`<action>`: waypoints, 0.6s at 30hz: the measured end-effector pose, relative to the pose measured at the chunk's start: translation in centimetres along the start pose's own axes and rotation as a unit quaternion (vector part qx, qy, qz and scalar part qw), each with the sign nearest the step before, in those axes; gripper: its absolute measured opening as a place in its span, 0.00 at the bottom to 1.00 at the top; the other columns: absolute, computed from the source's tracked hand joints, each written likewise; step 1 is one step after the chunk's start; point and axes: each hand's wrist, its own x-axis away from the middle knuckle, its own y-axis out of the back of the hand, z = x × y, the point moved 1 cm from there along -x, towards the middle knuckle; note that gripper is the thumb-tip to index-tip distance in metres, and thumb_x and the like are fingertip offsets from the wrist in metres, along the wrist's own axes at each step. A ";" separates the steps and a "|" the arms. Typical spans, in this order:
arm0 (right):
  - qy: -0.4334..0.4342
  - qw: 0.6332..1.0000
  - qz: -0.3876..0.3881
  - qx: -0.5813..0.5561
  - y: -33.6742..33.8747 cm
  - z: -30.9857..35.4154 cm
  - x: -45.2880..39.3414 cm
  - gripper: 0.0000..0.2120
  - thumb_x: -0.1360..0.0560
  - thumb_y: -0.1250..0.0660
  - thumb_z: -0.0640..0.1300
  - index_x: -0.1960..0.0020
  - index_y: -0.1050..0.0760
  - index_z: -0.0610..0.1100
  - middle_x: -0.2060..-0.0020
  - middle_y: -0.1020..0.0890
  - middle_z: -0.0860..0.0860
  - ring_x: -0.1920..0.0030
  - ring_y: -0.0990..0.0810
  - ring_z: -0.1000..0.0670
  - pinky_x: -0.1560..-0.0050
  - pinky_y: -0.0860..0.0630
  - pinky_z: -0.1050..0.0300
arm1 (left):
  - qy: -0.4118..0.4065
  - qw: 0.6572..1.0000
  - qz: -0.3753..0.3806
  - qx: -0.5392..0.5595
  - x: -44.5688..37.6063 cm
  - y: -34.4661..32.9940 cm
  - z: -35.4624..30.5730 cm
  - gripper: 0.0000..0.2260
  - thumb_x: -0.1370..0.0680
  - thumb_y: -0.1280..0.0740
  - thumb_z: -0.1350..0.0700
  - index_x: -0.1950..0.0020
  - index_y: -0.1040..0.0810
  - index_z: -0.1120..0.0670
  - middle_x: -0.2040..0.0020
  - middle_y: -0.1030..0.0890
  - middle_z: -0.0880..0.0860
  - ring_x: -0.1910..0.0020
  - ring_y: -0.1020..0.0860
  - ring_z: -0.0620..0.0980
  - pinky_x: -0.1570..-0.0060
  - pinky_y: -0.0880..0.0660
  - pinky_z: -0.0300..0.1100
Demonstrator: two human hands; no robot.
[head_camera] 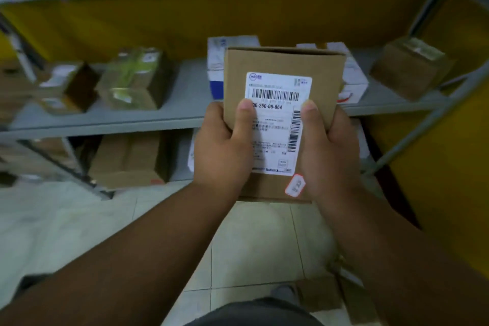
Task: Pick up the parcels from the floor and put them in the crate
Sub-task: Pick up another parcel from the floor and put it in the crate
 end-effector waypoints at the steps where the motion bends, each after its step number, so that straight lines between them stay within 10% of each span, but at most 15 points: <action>1: 0.007 1.000 0.019 0.005 -1.7 0.5 1.7 0.07 0.20 0.36 0.55 0.51 0.25 0.52 0.61 0.17 0.58 0.63 0.19 0.68 0.70 0.29 0.74 | 0.004 1.000 -0.020 0.003 0.7 2.4 0.7 0.09 0.20 0.42 0.39 0.51 0.29 0.43 0.59 0.22 0.40 0.60 0.23 0.28 0.67 0.30 0.26; 11: 0.012 0.963 0.269 -0.014 -23.2 1.7 27.8 0.05 0.20 0.37 0.58 0.49 0.28 0.58 0.51 0.16 0.55 0.52 0.16 0.56 0.50 0.17 0.49 | 0.093 0.968 -0.231 -0.027 12.6 33.1 13.9 0.12 0.20 0.41 0.39 0.53 0.27 0.46 0.58 0.20 0.43 0.59 0.23 0.37 0.60 0.27 0.39; 18: 0.050 0.889 0.454 0.041 -34.7 3.9 40.7 0.08 0.20 0.40 0.61 0.47 0.30 0.58 0.49 0.18 0.55 0.52 0.17 0.56 0.62 0.18 0.59 | 0.170 0.937 -0.304 -0.010 20.0 49.7 20.7 0.08 0.18 0.42 0.43 0.45 0.24 0.40 0.51 0.17 0.39 0.51 0.19 0.40 0.51 0.21 0.47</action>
